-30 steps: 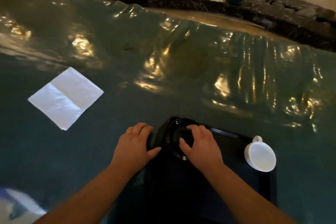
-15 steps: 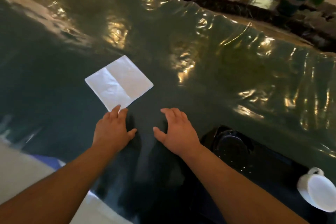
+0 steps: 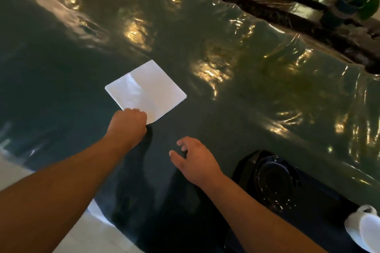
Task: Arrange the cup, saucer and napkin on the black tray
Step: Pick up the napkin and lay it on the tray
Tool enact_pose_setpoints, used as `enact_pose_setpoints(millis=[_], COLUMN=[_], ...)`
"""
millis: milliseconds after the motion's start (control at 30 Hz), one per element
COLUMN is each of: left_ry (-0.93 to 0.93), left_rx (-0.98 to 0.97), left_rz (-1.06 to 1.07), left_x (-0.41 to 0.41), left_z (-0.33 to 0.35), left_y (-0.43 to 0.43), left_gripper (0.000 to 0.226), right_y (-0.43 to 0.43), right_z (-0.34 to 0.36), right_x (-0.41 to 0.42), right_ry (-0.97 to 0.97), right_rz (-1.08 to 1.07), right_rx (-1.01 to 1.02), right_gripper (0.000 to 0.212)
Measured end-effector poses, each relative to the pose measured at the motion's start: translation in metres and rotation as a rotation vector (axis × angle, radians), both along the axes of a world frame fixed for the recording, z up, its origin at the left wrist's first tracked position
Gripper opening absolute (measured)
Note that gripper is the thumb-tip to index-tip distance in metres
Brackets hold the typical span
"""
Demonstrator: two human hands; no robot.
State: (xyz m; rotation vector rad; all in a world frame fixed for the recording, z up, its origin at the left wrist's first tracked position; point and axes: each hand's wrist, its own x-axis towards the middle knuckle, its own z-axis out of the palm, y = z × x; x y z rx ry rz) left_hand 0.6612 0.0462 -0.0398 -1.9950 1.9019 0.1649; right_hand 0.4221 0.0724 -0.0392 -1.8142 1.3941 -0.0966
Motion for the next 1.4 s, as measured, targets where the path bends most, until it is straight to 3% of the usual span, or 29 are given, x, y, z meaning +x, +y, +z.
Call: enact_pose_setpoints(millis=[67, 200, 267, 333, 567, 700, 833, 1033, 1200, 1267, 1400], left_ry=[0.136, 0.369, 0.469, 0.572, 0.751, 0.745, 0.762, 1.132, 1.607, 1.704, 1.843], left_rx=[-0.027, 0.021, 0.052, 0.081, 0.097, -0.047, -0.079, 0.102, 0.508, 0.538, 0.388], left_rz=[-0.001, -0.001, -0.006, -0.011, 0.053, 0.424, 0.611, 0.649, 0.809, 0.825, 0.869], left_x=[-0.014, -0.065, -0.094, -0.121, -0.175, -0.143, -0.128, -0.165, -0.217, -0.237, -0.276], left_z=[0.005, 0.011, 0.012, 0.009, -0.006, -0.02, -0.027, 0.004, 0.021, 0.032, 0.053], left_y=[0.006, 0.04, 0.061, 0.082, 0.111, 0.099, 0.084, 0.064, 0.059, 0.056, 0.037], left_gripper=[0.015, 0.015, 0.015, 0.016, 0.046, 0.035, 0.051, 0.08, 0.089, 0.079, 0.054], right_y=[-0.002, -0.008, -0.009, -0.005, 0.013, 0.018, 0.022, 0.022, 0.017, 0.016, 0.021], right_z=[-0.004, -0.007, -0.008, -0.008, -0.001, 0.012, 0.036, 0.072, 0.105, 0.115, 0.123], right_x=[-0.001, -0.004, -0.012, -0.026, -0.083, -0.104, -0.127, -0.165, -0.213, -0.241, -0.306], right_ry=[-0.061, -0.233, -0.35, -0.437, -0.313, -0.376, -0.511, -0.81, -0.994, -1.032, -0.976], right_rz=[-0.124, -0.406, -0.606, -0.707, -0.677, -0.713, -0.719, -0.715, -0.752, -0.791, -0.983], right_rx=[0.1, 0.347, 0.56, 0.636, 0.489, 0.538, 0.573, 0.648, 0.678, 0.671, 0.678], right_gripper=[0.041, 0.056, 0.043, 0.032, 0.016, 0.019, 0.02, 0.025, 0.041, 0.047, 0.042])
